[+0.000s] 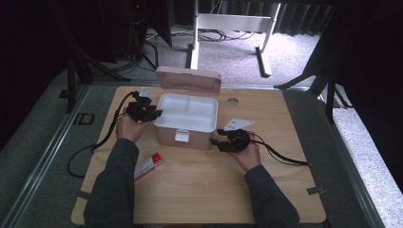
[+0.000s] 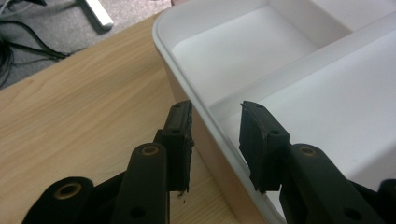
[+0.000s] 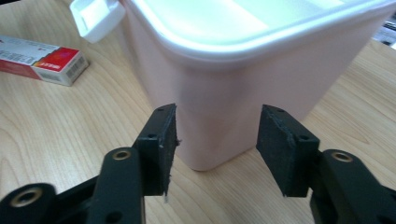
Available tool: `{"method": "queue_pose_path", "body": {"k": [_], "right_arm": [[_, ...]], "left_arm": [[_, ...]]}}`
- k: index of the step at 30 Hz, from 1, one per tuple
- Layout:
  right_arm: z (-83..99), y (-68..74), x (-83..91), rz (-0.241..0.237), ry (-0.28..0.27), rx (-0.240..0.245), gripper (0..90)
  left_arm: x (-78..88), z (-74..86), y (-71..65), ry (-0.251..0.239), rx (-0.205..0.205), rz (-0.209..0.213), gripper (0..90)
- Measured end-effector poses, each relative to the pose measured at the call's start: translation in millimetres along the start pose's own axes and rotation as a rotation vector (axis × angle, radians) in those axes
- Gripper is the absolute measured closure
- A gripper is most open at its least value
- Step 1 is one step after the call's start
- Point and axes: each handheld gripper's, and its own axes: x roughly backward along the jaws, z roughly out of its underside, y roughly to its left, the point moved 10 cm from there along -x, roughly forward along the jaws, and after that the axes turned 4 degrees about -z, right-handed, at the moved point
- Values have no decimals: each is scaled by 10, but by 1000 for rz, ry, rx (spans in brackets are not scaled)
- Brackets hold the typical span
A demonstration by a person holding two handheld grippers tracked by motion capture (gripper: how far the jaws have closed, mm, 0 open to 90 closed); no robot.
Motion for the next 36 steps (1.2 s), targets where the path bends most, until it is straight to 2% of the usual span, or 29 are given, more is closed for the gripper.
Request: {"method": "queue_pose_path", "body": {"k": [4, 6, 11, 14, 16, 18, 22, 23, 25, 28, 36], "right_arm": [[-23, 26, -48, 10, 18, 19, 474], [-40, 36, -65, 18, 21, 25, 487], [-72, 75, -134, -31, -1, -8, 528], [-73, 97, -211, -16, 29, 16, 529], [-97, 135, -254, -27, 32, 29, 529], [-99, 141, -247, -31, 28, 22, 519], [-61, 181, -142, -33, 43, 77, 500], [-45, 197, -99, -29, 53, 98, 496], [-8, 226, -5, -32, 59, 124, 494], [72, 224, 155, -15, 61, 121, 484], [312, 101, 510, 45, 60, 100, 468]], "left_arm": [[17, 30, -2, -12, 49, -6, 658], [51, 66, 10, -12, 70, -29, 663], [208, 222, 52, -6, 105, -93, 660], [286, 303, 114, -5, 115, -135, 662], [318, 341, 146, -19, 124, -134, 666], [338, 363, 150, -39, 131, -100, 658], [317, 416, 109, -19, 88, -74, 607], [311, 435, 99, -8, 83, -73, 601], [316, 452, 82, -15, 97, -60, 598], [329, 471, 60, -18, 115, -45, 592], [377, 494, -38, 11, 114, -49, 582]]}}
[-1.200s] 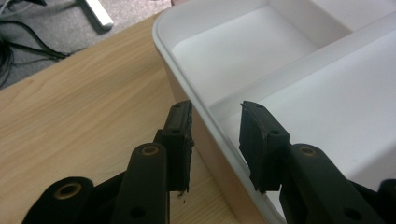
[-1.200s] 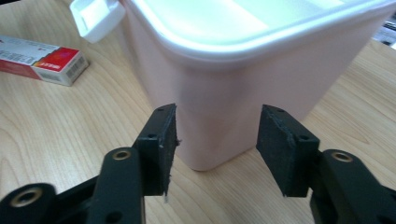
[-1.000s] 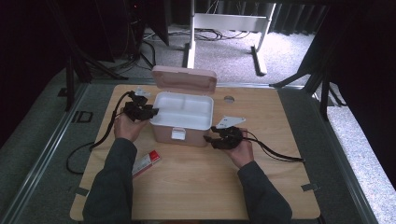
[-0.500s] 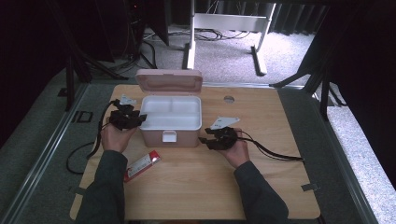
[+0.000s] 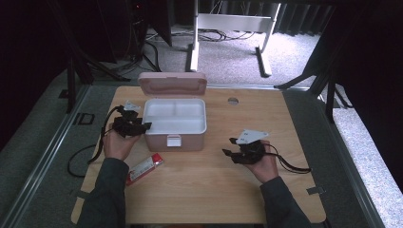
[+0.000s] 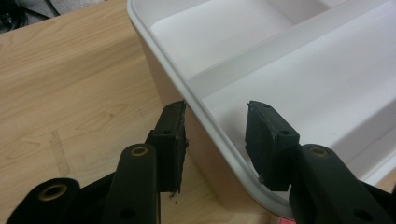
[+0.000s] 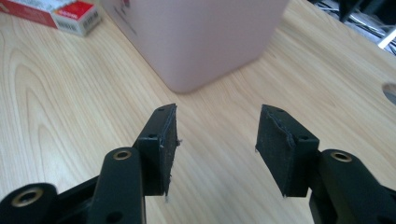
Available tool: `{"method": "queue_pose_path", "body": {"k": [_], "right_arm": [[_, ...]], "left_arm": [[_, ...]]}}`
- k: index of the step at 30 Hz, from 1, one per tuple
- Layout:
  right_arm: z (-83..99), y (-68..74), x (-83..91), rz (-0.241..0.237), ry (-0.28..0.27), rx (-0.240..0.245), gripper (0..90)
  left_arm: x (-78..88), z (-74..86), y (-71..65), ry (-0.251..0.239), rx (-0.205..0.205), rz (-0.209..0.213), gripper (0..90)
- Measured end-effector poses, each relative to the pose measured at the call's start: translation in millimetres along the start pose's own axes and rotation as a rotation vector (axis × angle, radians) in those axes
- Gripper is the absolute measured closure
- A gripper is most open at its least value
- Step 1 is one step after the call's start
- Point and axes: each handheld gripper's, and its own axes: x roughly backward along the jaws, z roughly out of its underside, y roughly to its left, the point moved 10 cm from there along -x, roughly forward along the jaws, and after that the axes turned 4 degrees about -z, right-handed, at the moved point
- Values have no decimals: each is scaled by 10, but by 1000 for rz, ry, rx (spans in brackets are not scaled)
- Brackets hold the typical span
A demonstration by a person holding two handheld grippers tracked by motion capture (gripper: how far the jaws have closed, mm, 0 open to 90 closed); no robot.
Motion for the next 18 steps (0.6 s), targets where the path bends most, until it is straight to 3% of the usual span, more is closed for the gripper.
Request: {"method": "queue_pose_path", "body": {"k": [4, 5, 9, 11, 18], "right_arm": [[92, -14, 83, 9, -6, -22, 462], [120, -12, 104, 9, -8, -25, 462], [238, 24, 170, 16, 9, -19, 440], [270, 25, 191, 20, 18, -17, 441], [314, -11, 247, 27, 15, -23, 441]], "left_arm": [[48, -53, -1, -45, -5, -4, 503], [88, -109, -10, -80, -13, 12, 503], [178, -225, -16, -112, -83, 25, 485], [212, -289, -45, -137, -130, 53, 482], [167, -412, -125, -132, -254, 120, 472]]}}
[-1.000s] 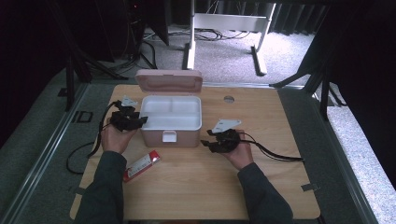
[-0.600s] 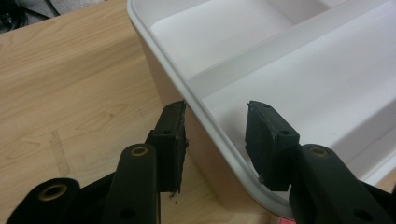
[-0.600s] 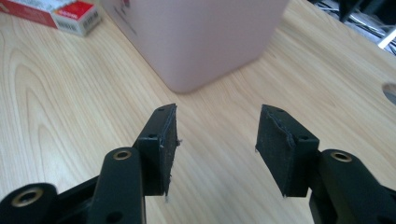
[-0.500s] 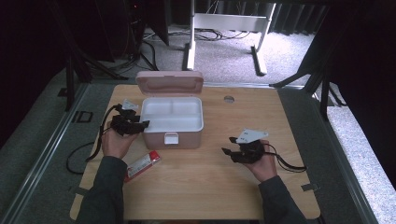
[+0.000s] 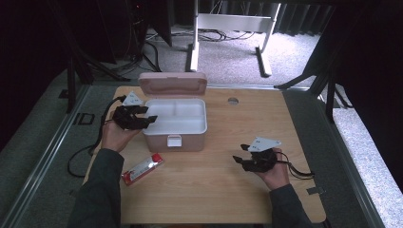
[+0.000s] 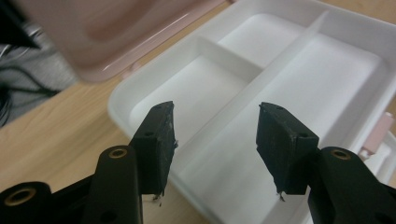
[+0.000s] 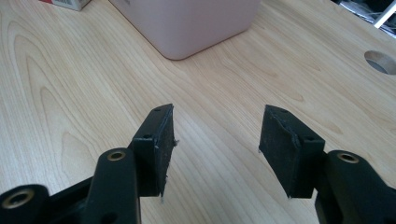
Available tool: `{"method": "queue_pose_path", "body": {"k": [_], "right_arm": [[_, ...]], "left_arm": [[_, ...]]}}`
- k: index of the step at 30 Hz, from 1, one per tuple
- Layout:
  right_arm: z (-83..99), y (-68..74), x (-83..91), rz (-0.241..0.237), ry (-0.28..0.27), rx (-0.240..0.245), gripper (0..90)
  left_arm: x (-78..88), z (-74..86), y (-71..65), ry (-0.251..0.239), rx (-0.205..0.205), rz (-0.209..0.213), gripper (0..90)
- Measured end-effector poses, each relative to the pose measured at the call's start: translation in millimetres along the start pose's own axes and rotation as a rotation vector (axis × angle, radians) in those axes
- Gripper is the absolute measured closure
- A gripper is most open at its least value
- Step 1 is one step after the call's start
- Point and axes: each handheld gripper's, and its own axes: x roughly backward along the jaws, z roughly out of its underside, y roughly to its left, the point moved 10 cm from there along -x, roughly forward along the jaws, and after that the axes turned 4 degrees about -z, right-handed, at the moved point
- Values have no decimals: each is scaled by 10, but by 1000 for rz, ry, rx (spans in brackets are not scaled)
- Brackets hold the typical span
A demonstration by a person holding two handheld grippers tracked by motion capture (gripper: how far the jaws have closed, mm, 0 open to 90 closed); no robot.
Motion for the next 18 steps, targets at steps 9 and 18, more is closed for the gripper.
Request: {"method": "queue_pose_path", "body": {"k": [9, 18], "right_arm": [[88, -44, 52, 5, 5, -11, 440], [134, -83, 99, 13, 5, -18, 441]], "left_arm": [[-96, -135, -40, 47, -114, 143, 498], [-159, -232, -34, 106, -232, 192, 519]]}}
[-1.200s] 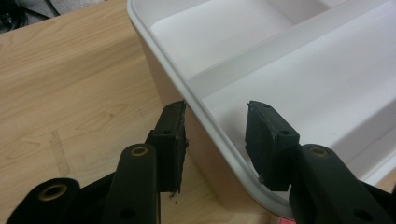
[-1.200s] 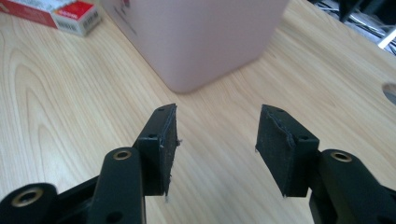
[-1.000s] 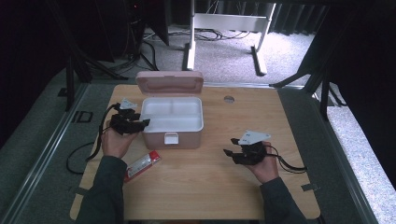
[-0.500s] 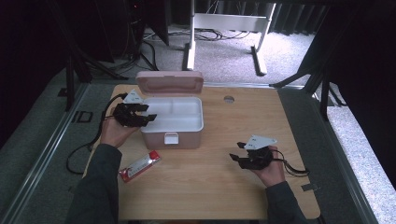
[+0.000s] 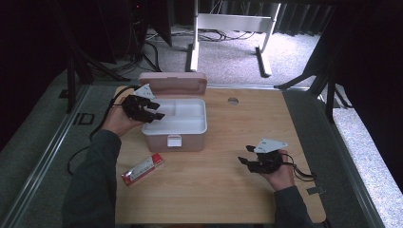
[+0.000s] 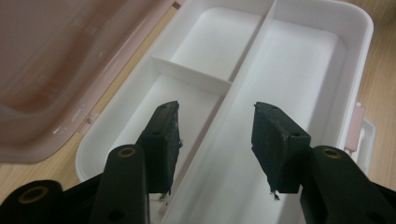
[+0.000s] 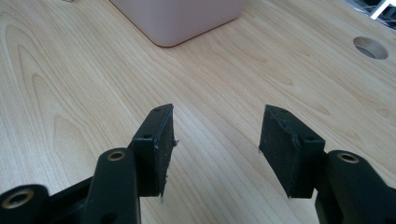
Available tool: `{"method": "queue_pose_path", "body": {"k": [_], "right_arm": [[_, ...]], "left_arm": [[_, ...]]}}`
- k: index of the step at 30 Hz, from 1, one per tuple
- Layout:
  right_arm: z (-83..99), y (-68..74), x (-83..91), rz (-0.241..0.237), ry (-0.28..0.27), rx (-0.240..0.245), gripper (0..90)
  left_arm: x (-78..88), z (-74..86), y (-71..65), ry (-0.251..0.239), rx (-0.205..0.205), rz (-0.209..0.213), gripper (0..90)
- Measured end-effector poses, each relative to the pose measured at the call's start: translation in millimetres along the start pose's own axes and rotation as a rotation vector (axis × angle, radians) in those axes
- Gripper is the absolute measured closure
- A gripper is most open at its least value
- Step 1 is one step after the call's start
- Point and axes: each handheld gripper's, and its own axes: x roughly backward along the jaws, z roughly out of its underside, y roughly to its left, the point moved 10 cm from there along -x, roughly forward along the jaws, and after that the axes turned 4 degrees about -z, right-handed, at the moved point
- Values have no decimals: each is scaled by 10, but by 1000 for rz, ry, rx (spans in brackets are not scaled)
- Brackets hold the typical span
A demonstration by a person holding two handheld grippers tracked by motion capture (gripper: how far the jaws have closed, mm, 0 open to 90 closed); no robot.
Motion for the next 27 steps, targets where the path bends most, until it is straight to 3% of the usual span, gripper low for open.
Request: {"method": "queue_pose_path", "body": {"k": [2, 5, 8, 18, 22, 24, 27], "right_arm": [[4, -6, 10, 1, -4, -2, 441], [11, -7, 14, 0, -3, -5, 441], [13, -14, 16, 1, -2, -3, 440], [37, -18, 30, -1, -5, -10, 440], [42, -17, 32, -3, -4, -12, 440], [54, -14, 27, -6, 2, -7, 438], [55, -11, 27, -8, 2, -6, 438]], "left_arm": [[-9, -10, -1, 11, -38, 10, 519], [-20, -32, -14, 22, -53, 22, 517], [-45, -59, -16, 74, -99, 42, 511], [-131, -114, -33, 182, -176, 69, 514], [-173, -144, -48, 218, -189, 82, 517], [-219, -171, -50, 254, -222, 86, 526], [-265, -184, -64, 278, -223, 107, 551]]}}
